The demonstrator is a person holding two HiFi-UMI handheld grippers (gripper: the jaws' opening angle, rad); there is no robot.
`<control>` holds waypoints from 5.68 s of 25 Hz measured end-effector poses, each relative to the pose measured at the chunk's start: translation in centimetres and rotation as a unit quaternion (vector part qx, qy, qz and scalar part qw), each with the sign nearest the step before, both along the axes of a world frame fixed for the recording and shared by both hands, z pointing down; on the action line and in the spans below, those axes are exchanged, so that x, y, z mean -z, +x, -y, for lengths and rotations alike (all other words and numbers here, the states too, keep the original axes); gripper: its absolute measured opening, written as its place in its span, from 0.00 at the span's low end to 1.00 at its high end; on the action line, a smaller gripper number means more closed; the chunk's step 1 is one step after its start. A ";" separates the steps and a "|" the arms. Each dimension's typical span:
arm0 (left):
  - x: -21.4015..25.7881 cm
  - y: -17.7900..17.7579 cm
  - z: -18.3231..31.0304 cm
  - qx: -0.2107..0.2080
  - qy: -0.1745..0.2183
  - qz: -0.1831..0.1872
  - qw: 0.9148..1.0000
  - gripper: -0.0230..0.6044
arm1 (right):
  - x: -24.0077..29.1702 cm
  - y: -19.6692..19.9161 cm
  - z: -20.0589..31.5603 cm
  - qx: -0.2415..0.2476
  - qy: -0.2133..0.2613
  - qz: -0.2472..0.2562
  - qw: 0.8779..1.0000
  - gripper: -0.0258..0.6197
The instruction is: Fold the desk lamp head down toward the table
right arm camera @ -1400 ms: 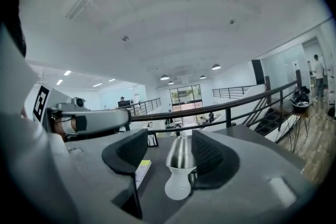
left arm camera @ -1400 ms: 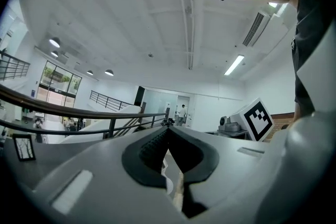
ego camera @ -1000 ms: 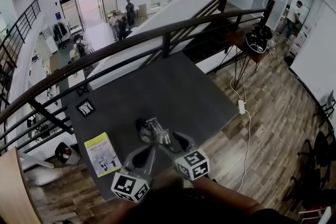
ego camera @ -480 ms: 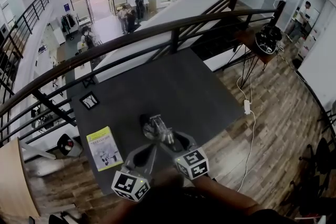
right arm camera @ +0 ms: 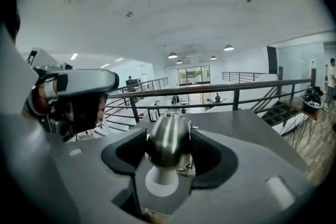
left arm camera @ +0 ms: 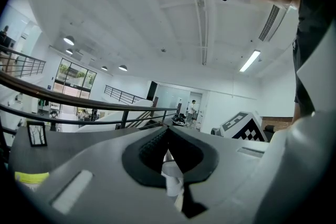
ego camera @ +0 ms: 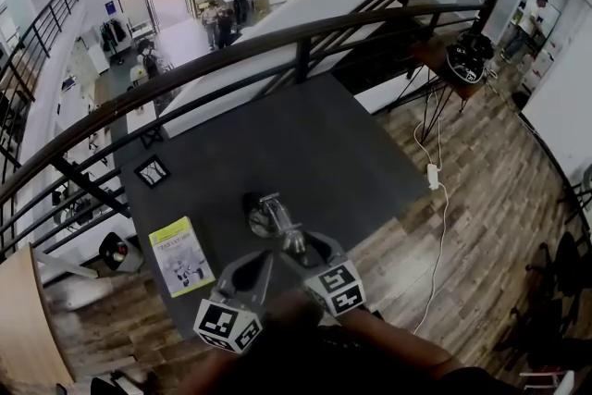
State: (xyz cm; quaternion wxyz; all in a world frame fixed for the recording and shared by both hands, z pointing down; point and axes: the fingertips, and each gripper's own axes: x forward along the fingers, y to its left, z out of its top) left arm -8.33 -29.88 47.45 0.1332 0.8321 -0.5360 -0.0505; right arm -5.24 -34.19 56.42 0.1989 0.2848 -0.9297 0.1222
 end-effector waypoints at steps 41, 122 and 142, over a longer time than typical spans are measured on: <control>-3.9 -1.2 -1.3 0.031 -0.051 0.014 0.998 0.04 | -18.6 0.2 -1.7 0.051 -0.033 -0.173 0.983 0.43; 2.9 -1.2 -11.6 -0.092 0.070 -0.002 0.993 0.04 | 5.8 -0.8 -15.3 -0.038 0.129 0.064 0.989 0.04; 1.6 14.3 -25.7 -0.021 0.062 0.006 0.998 0.04 | 7.3 14.0 -30.2 0.028 0.111 0.115 0.987 0.04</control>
